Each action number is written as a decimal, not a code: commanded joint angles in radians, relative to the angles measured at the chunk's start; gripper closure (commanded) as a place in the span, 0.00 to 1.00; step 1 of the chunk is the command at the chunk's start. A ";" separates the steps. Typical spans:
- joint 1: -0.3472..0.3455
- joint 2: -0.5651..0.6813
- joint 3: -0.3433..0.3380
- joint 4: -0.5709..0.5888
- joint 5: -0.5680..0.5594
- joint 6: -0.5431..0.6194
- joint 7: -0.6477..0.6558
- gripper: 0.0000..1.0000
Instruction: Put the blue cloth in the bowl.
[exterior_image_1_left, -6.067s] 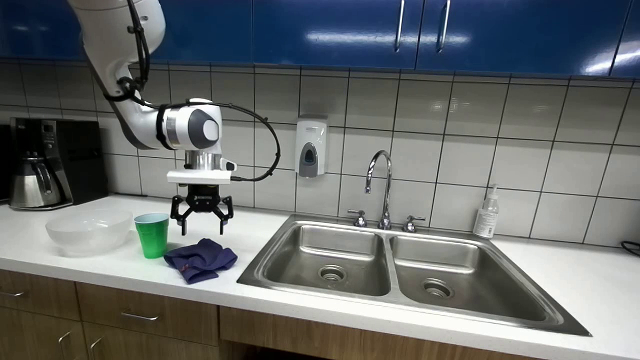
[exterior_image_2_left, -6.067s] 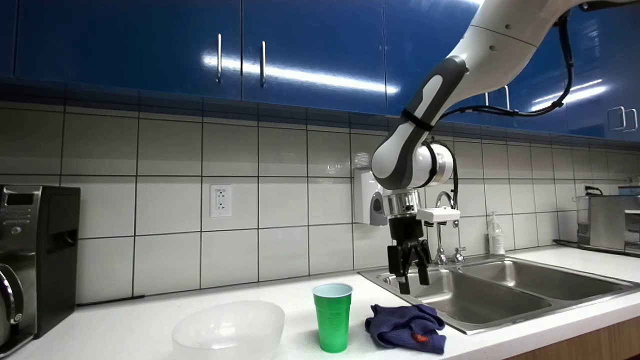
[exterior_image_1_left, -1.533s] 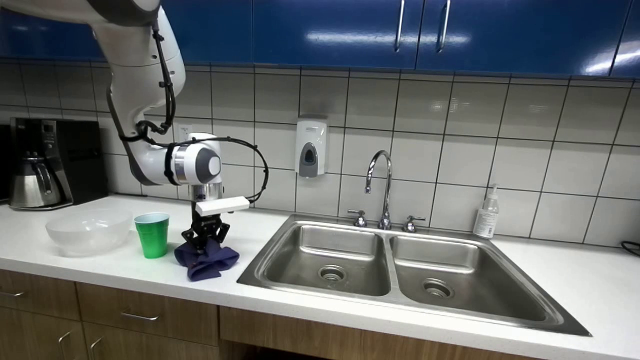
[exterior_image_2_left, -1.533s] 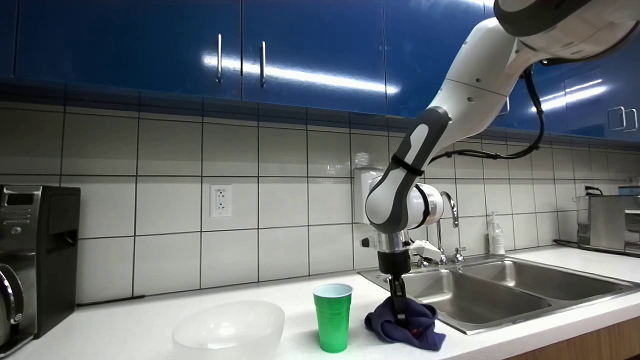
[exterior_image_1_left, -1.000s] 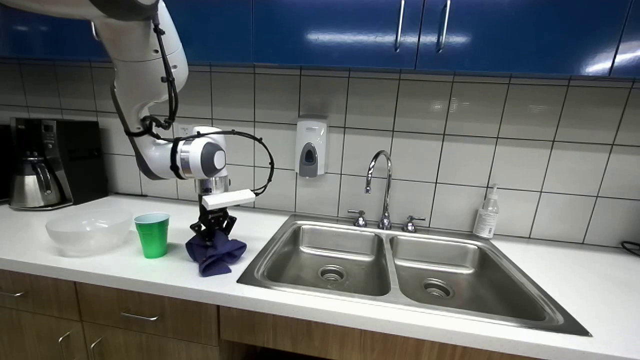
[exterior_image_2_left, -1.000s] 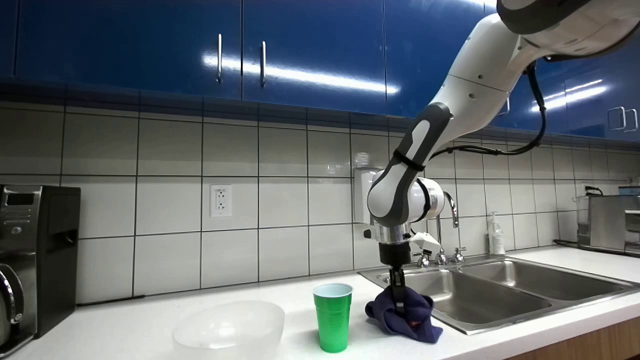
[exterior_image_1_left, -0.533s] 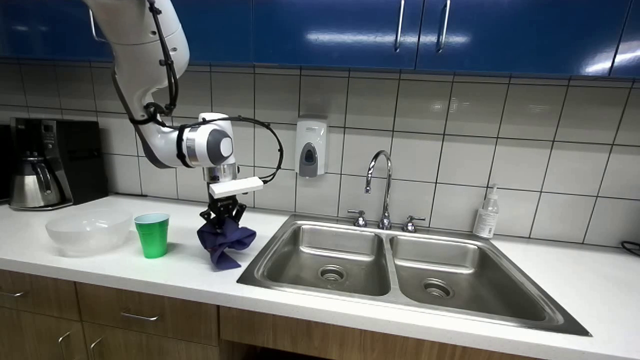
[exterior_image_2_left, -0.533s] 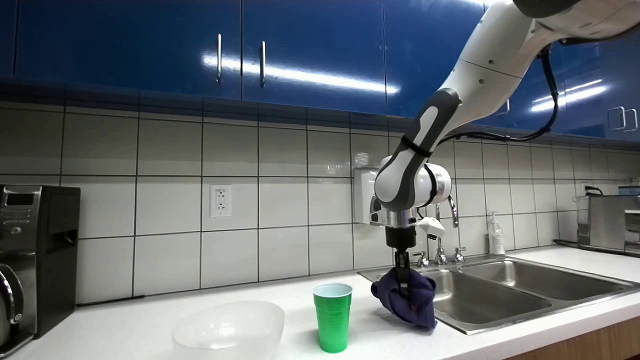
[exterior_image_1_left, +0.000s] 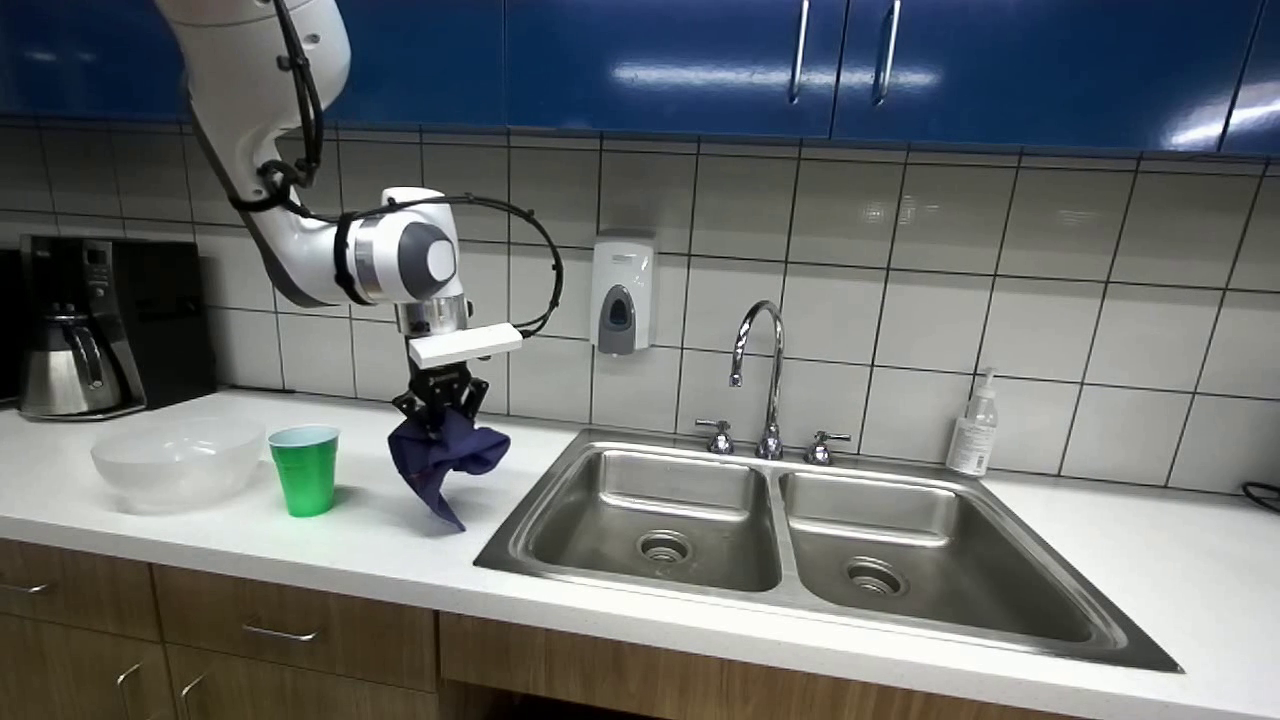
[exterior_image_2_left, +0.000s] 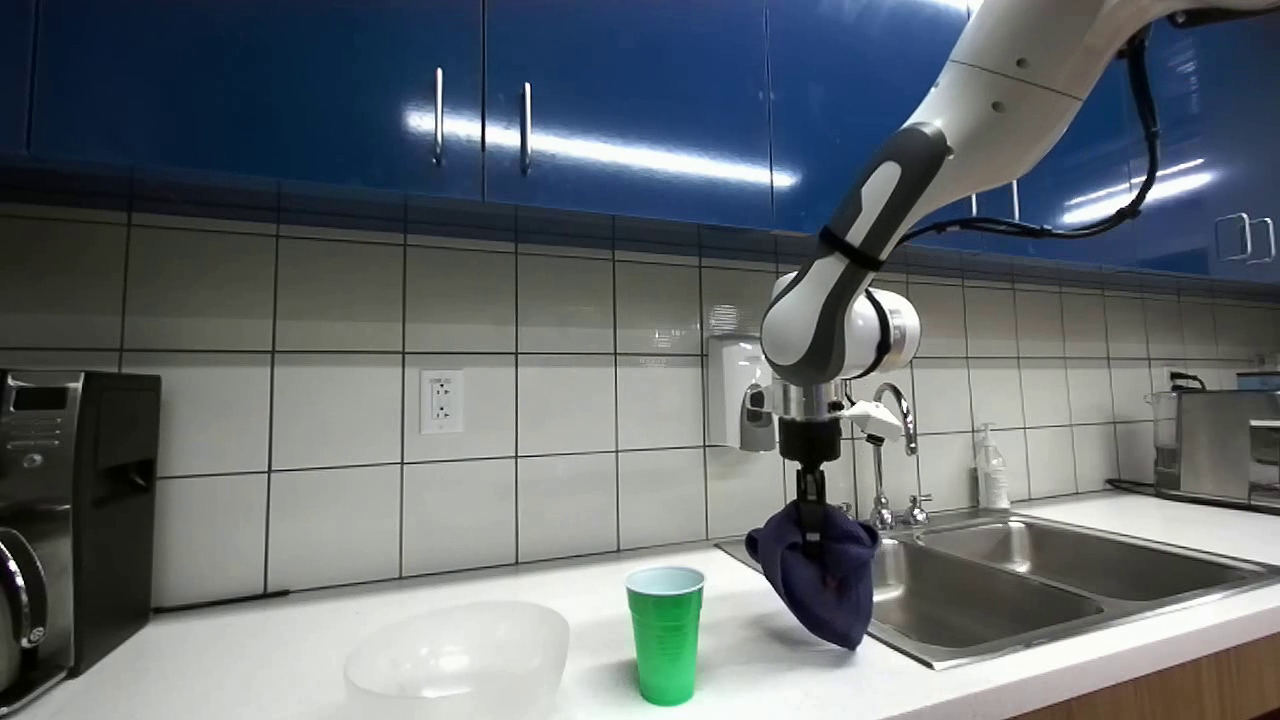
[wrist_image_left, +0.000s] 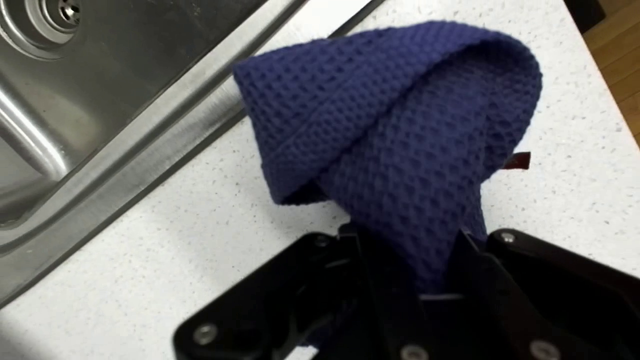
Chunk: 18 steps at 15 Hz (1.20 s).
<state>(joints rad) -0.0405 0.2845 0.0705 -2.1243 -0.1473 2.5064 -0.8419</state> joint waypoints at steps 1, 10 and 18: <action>-0.008 -0.107 0.010 -0.045 0.015 -0.068 -0.038 0.96; 0.023 -0.194 0.003 -0.018 0.019 -0.158 -0.070 0.96; 0.058 -0.237 0.007 -0.016 0.060 -0.208 -0.140 0.96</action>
<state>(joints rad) 0.0106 0.0883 0.0719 -2.1400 -0.1151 2.3452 -0.9310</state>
